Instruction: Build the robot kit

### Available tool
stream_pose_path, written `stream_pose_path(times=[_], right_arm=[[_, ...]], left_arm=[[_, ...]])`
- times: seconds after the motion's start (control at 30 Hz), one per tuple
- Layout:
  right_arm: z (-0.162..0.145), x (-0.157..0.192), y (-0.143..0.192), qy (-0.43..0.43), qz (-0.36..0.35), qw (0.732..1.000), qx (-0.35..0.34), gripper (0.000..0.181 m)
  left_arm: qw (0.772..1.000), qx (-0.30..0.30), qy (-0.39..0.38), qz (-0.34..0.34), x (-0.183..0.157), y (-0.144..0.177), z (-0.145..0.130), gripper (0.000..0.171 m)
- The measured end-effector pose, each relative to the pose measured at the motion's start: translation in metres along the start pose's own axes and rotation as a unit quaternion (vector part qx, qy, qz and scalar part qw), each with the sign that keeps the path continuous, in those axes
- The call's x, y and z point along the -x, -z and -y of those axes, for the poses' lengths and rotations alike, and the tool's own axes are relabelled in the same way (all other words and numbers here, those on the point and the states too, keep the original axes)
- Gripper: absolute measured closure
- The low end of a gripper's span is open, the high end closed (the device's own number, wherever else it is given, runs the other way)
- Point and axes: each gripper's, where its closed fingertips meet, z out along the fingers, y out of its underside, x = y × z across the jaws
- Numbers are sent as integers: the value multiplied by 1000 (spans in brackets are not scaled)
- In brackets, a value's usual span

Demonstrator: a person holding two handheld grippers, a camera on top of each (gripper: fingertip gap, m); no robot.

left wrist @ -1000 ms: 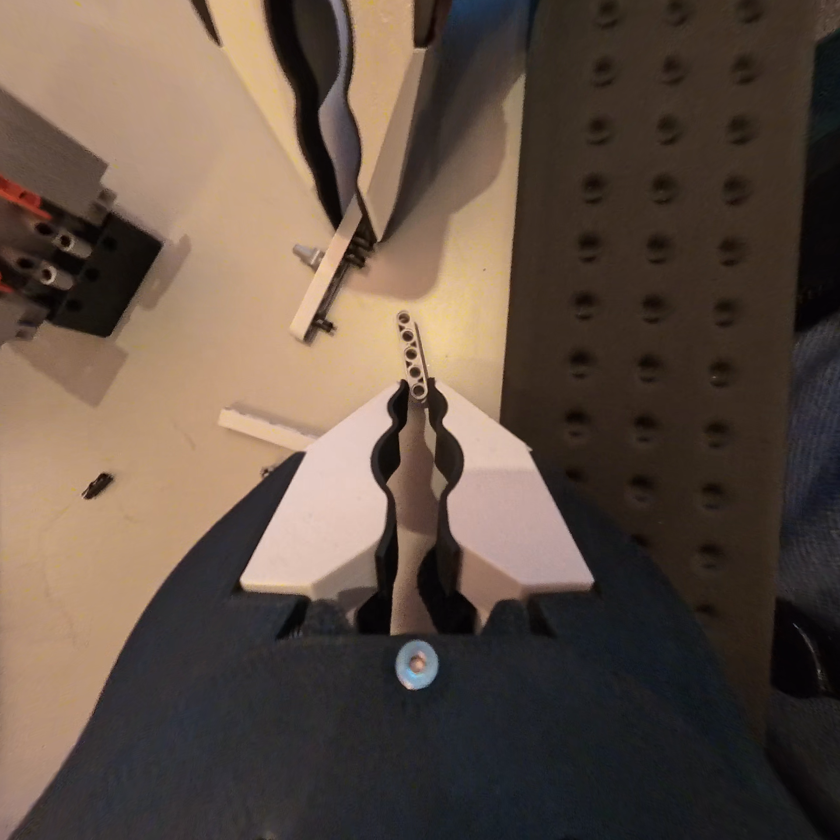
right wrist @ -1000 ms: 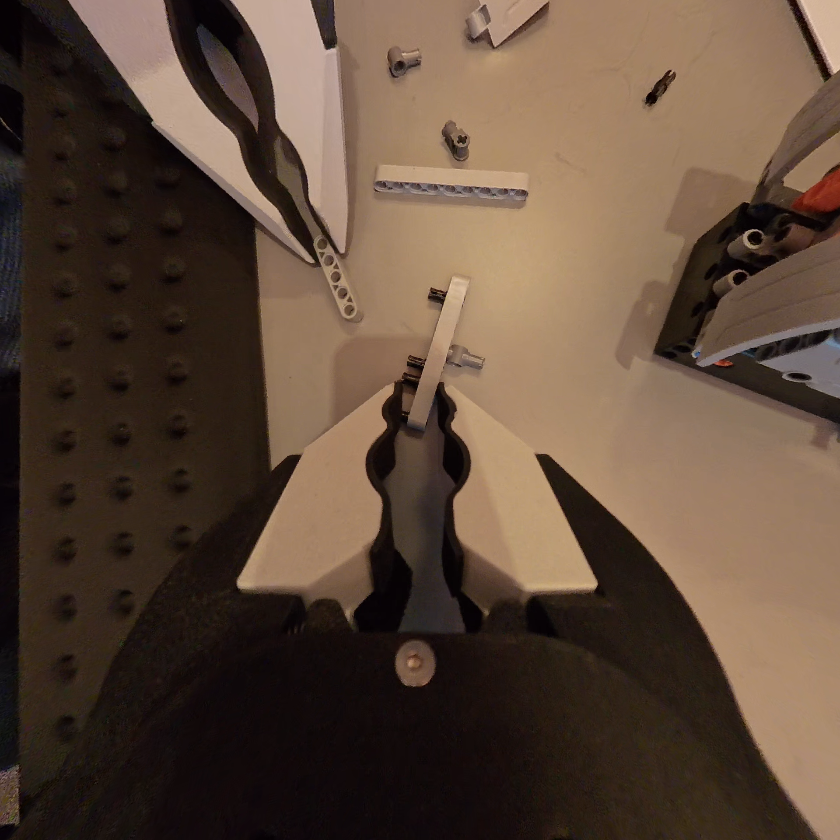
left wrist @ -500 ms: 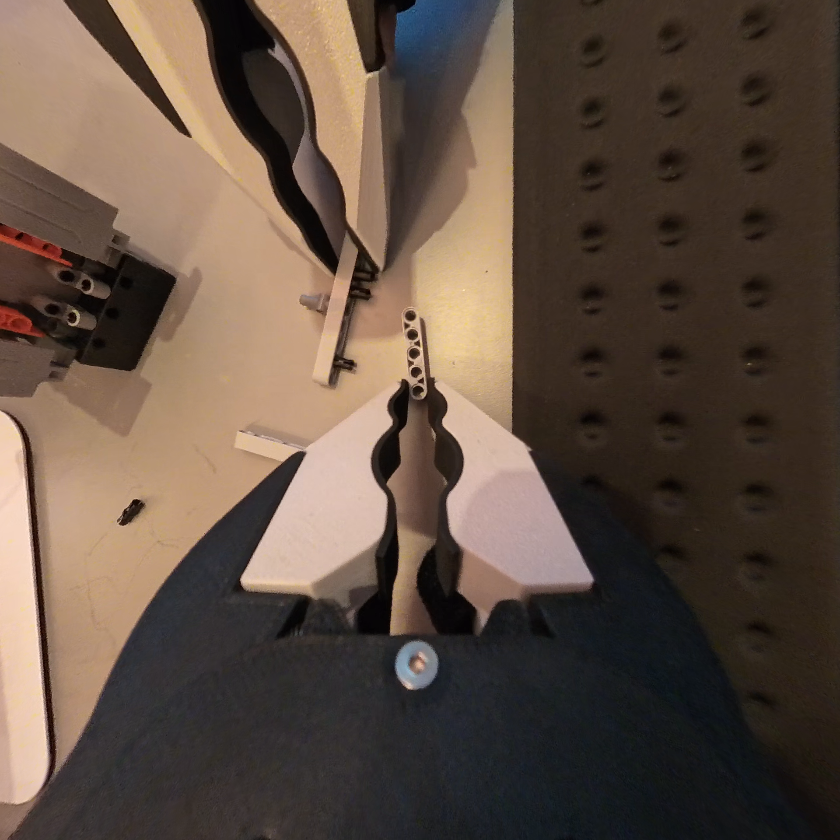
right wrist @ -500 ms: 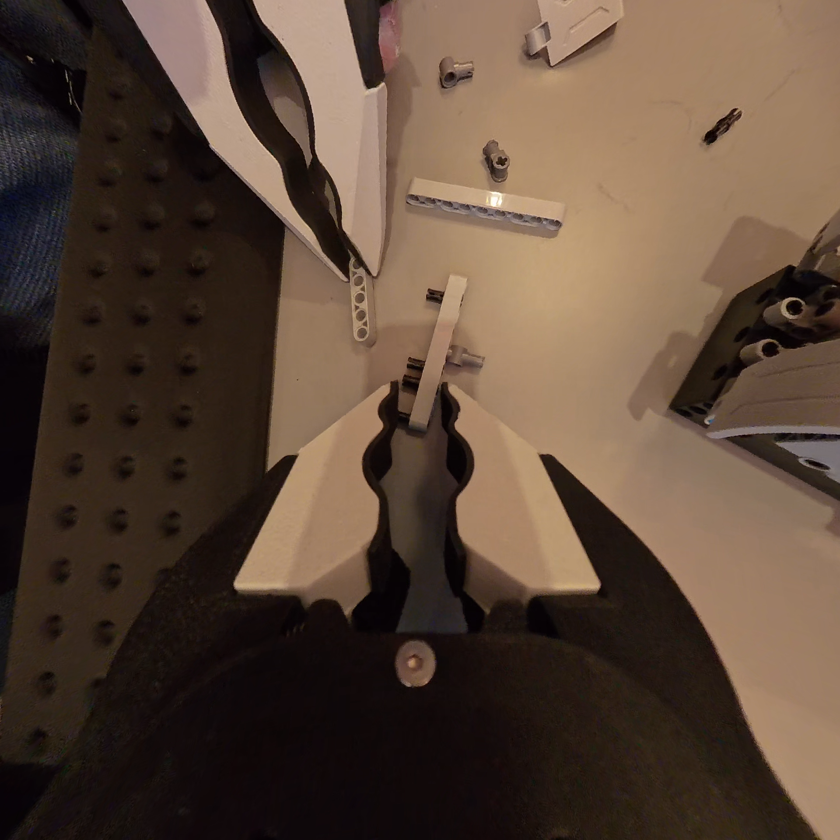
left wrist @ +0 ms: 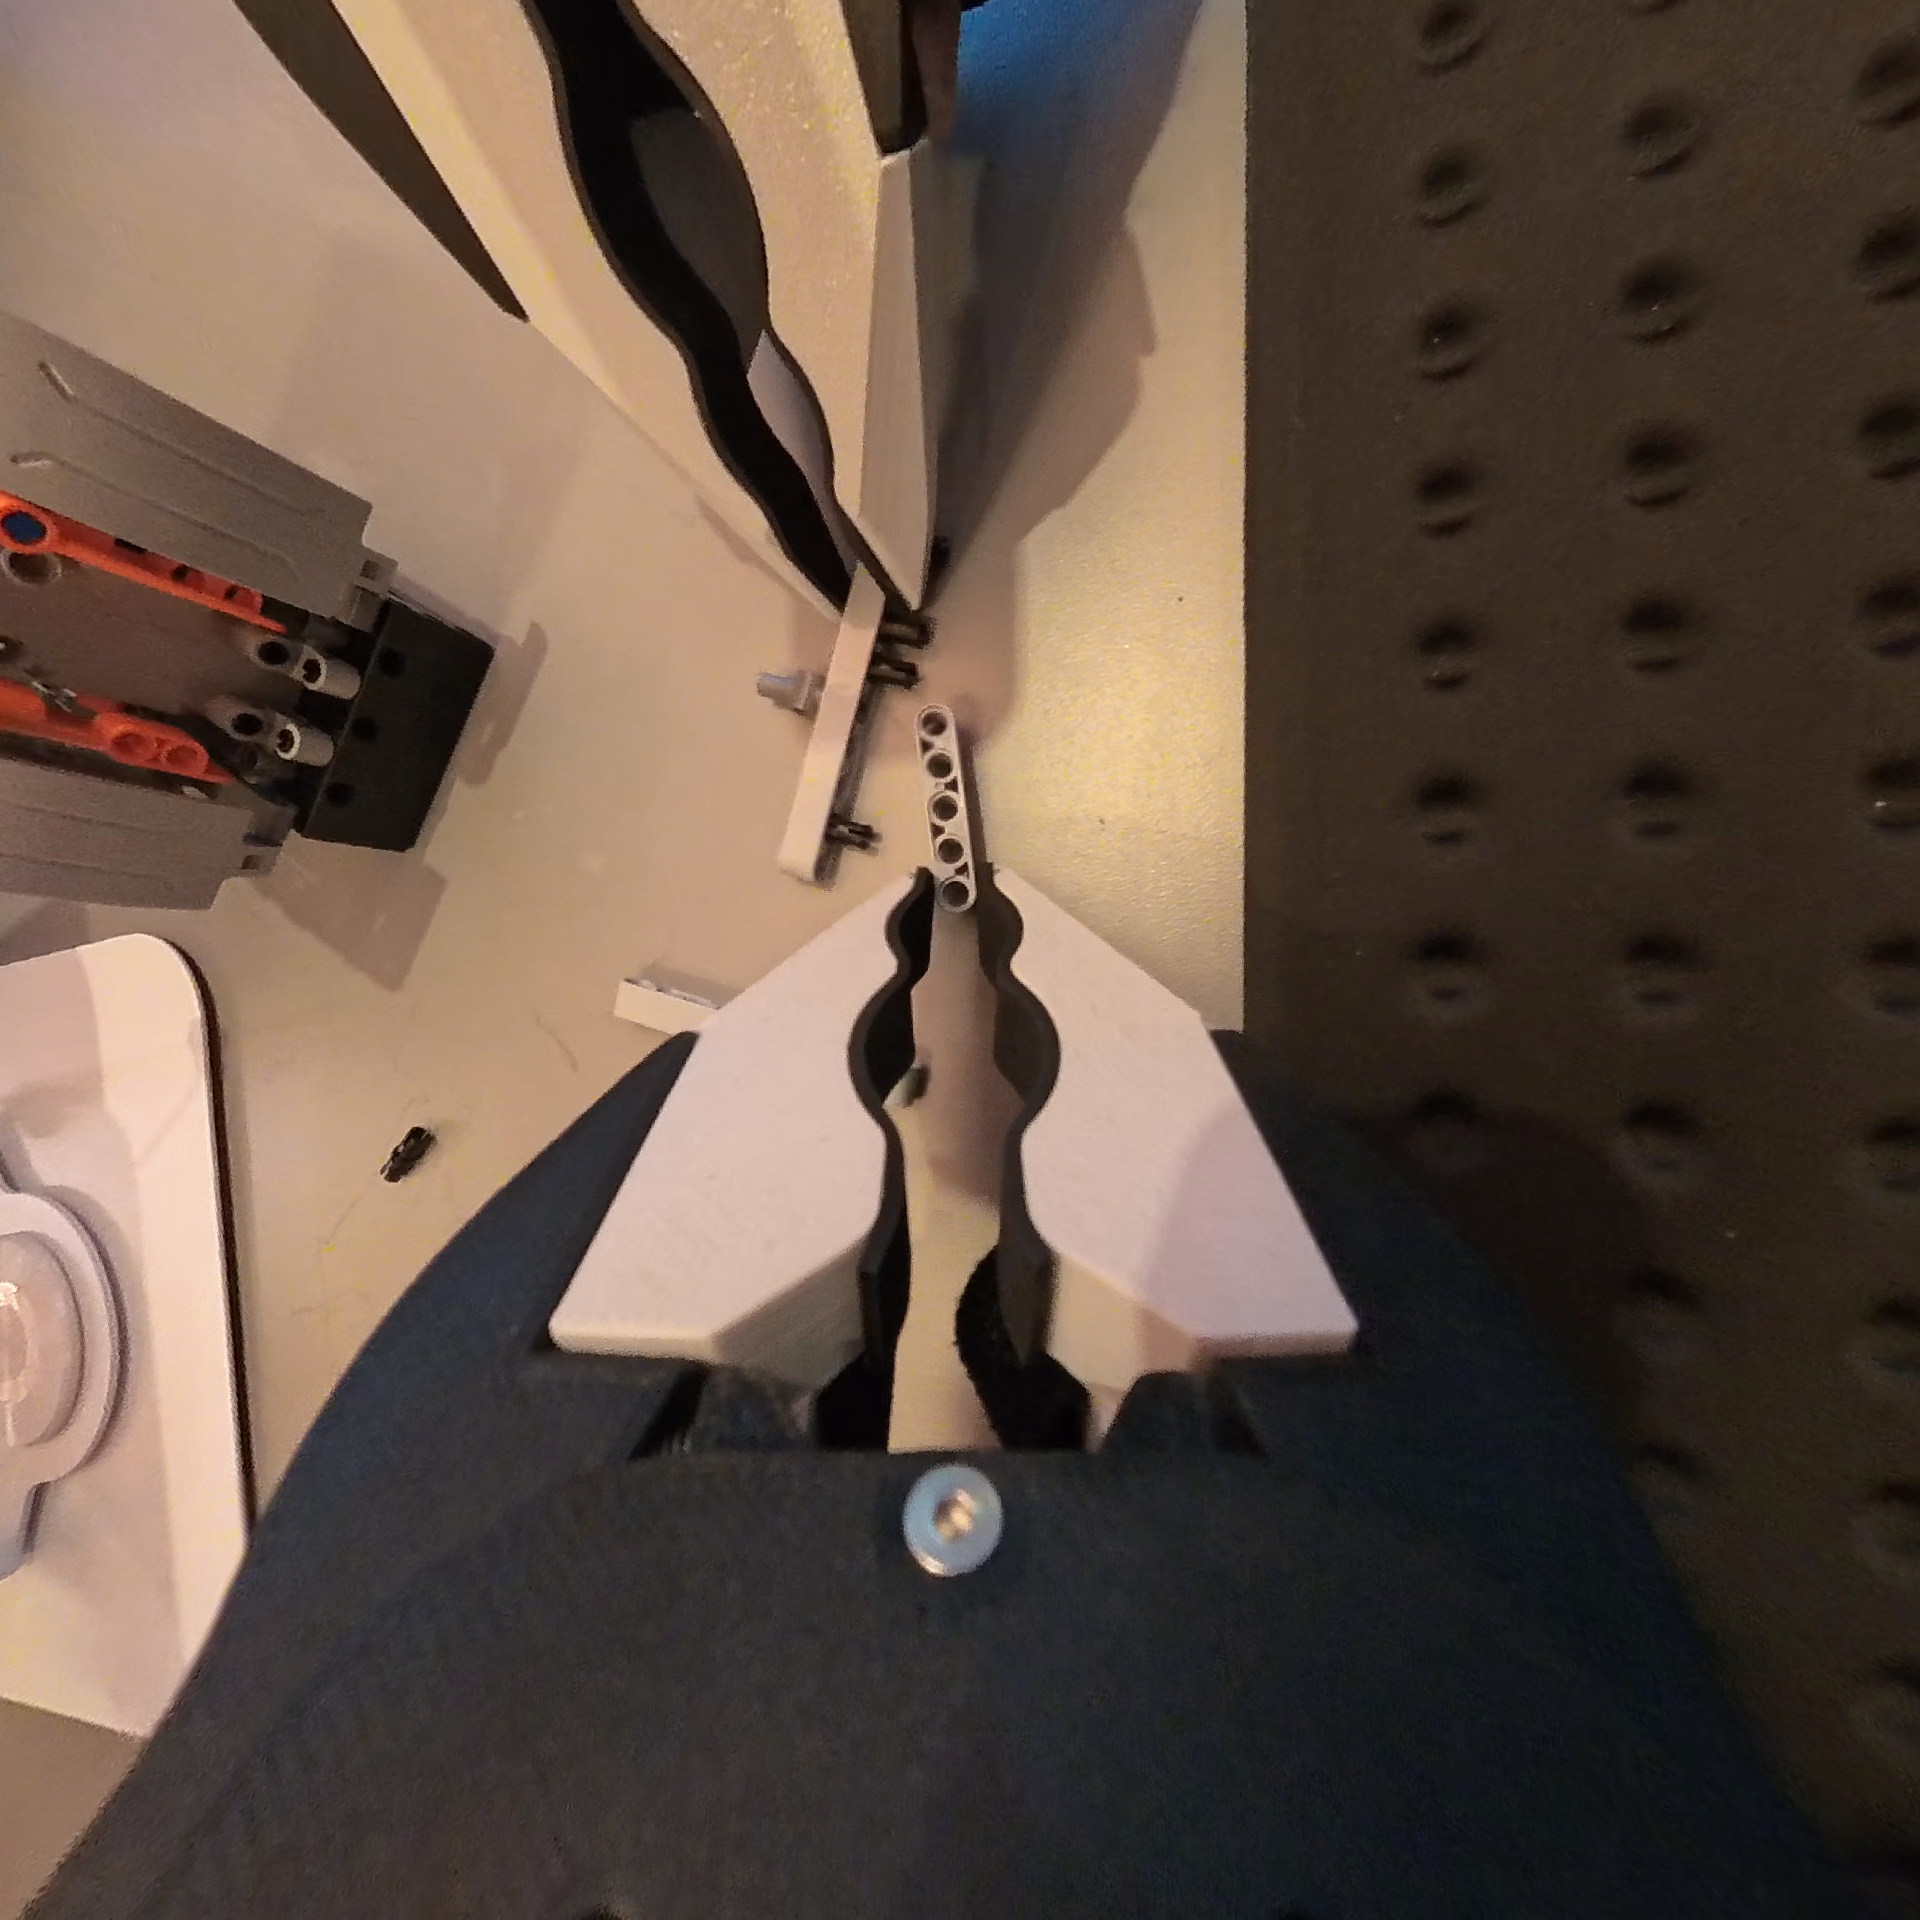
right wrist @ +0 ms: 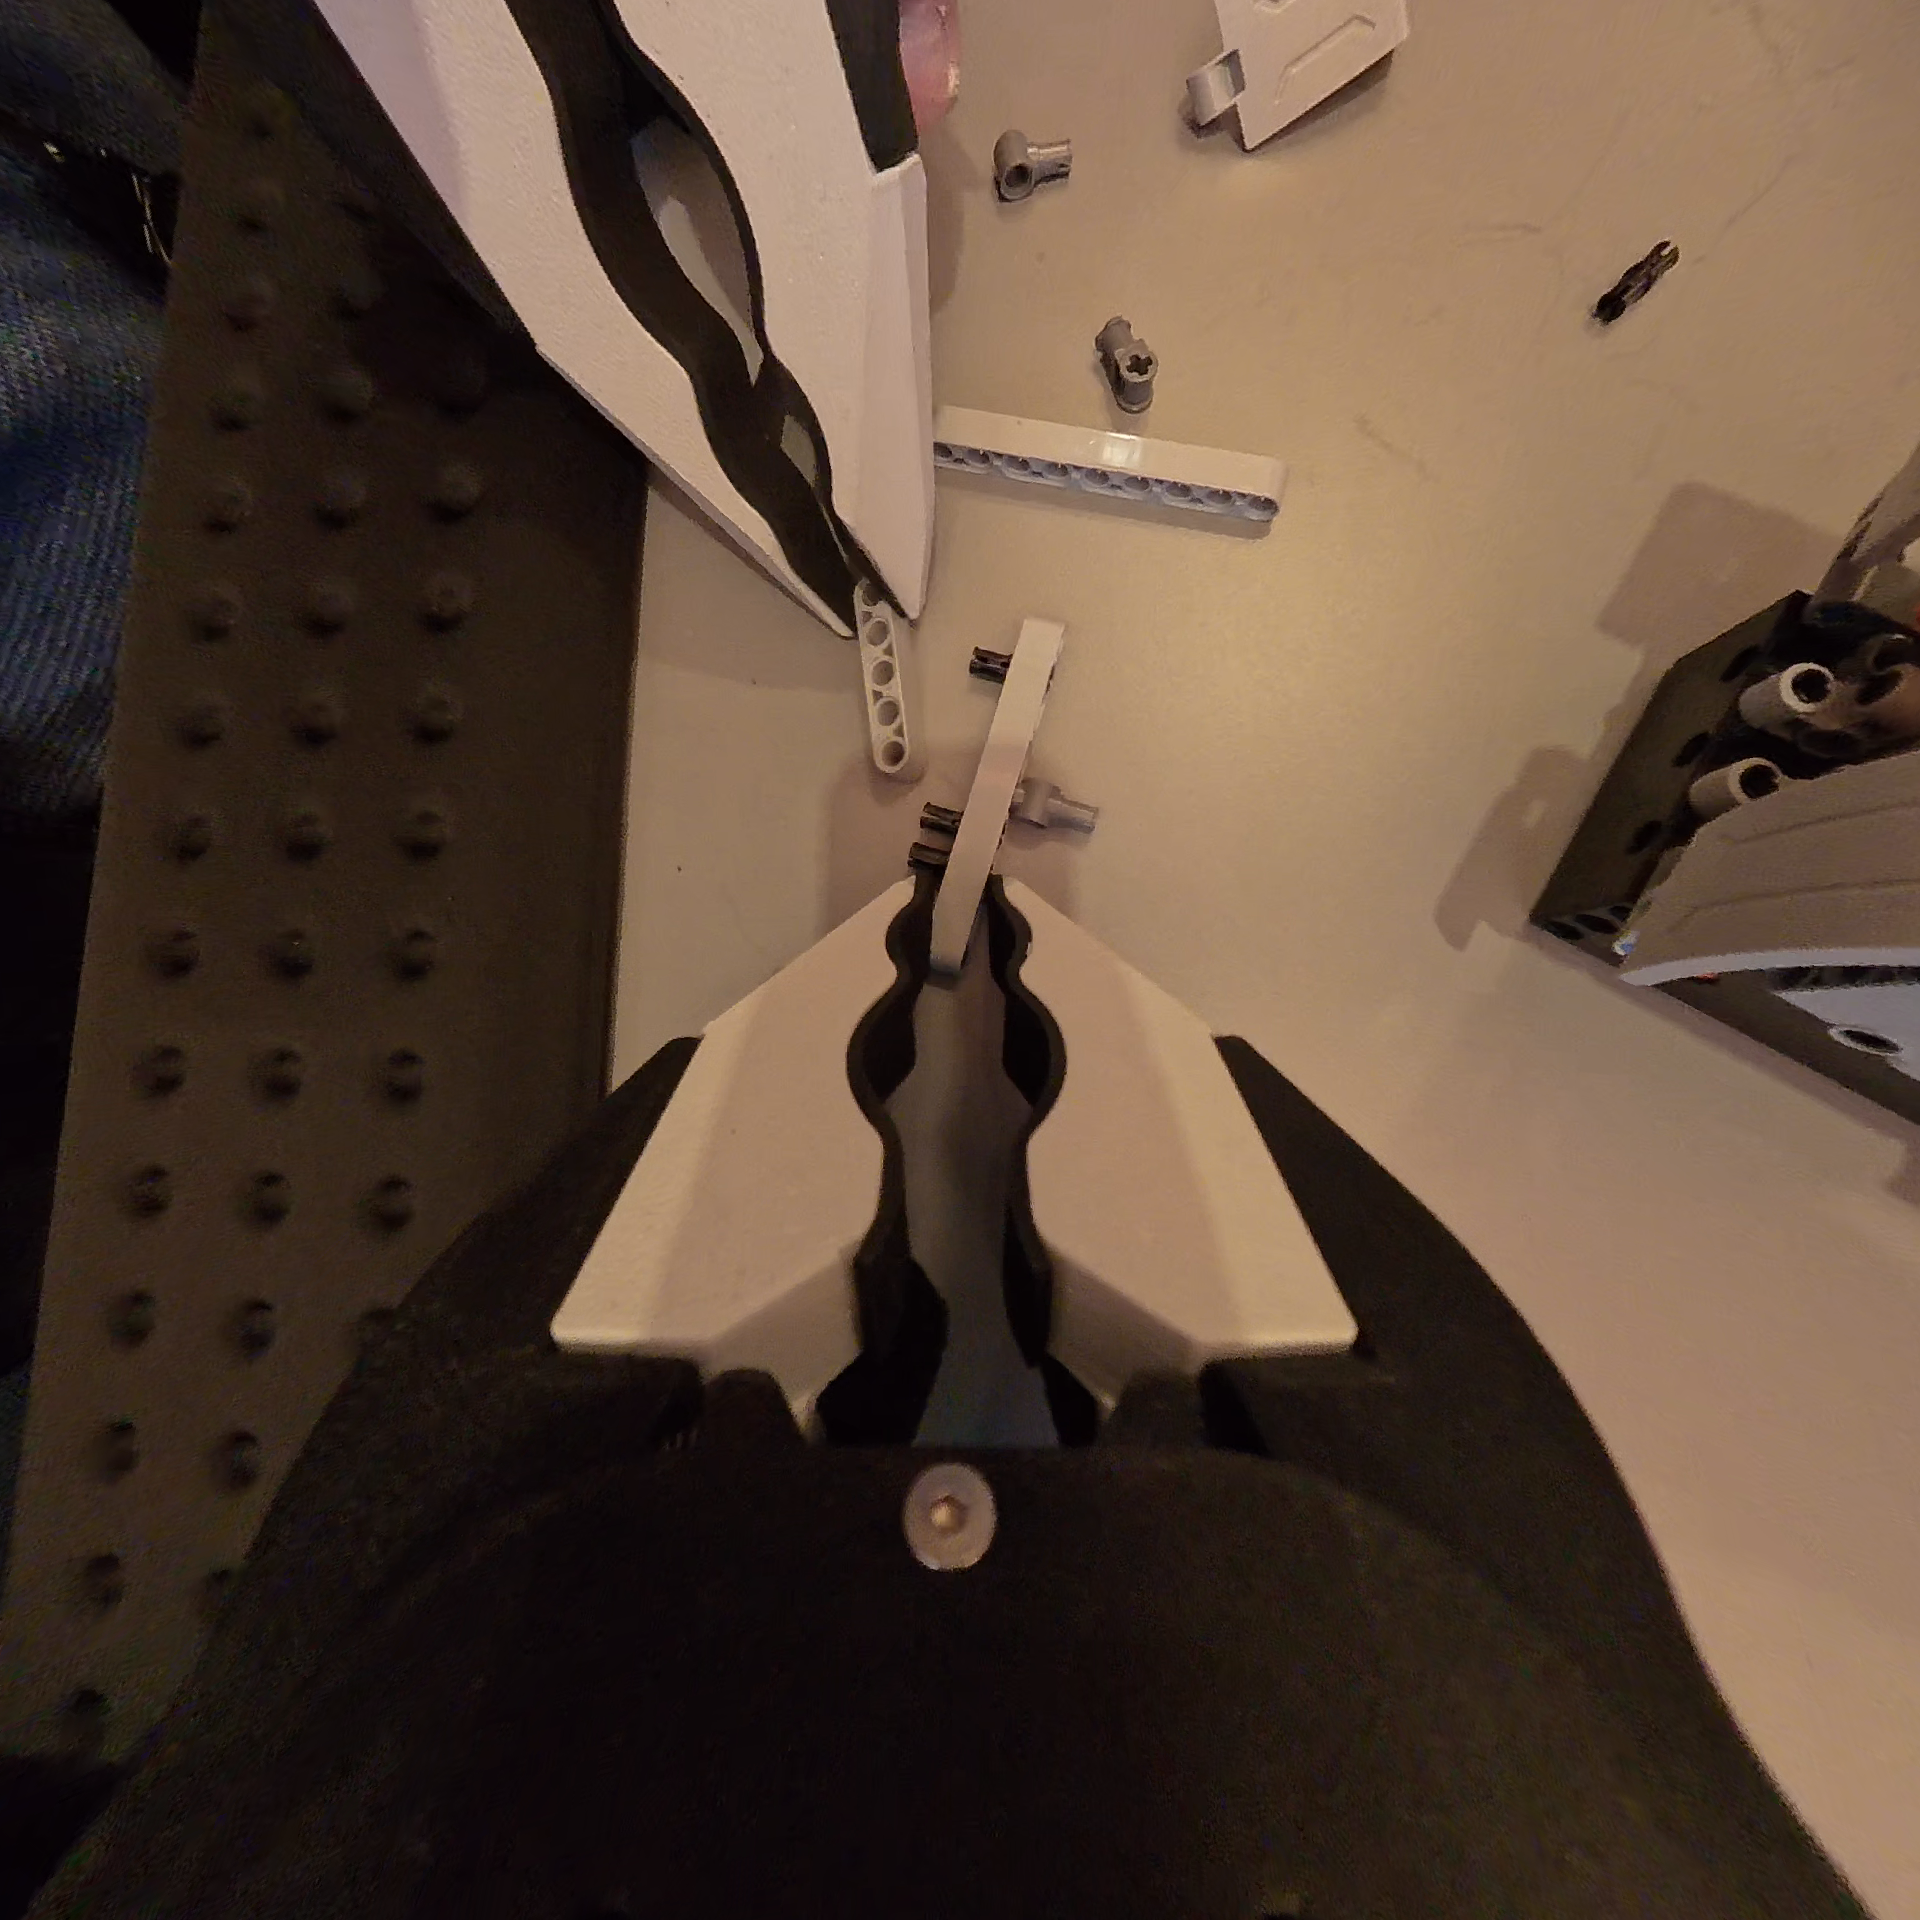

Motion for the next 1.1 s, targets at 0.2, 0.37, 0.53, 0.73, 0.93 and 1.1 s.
stream_pose_path(times=[0.2,0.37,0.53,0.73,0.93,1.1], right_arm=[[1,1,0,-3,5,1000,-6,173],[0,1,0,-5,6,1000,-9,170],[1,1,1,-7,5,1000,-12,168],[2,1,3,-8,7,1000,-19,168],[2,1,4,-10,7,1000,-23,168],[2,1,5,-12,7,1000,-25,168]], left_arm=[[1000,5,-12,16,4,0,-2,164],[1000,5,-13,20,5,1,-3,163],[1000,2,-9,20,6,2,-4,158],[1000,0,-4,19,6,4,-4,155],[1000,-9,5,15,7,6,-3,154],[1000,-18,18,15,9,9,-3,153]])
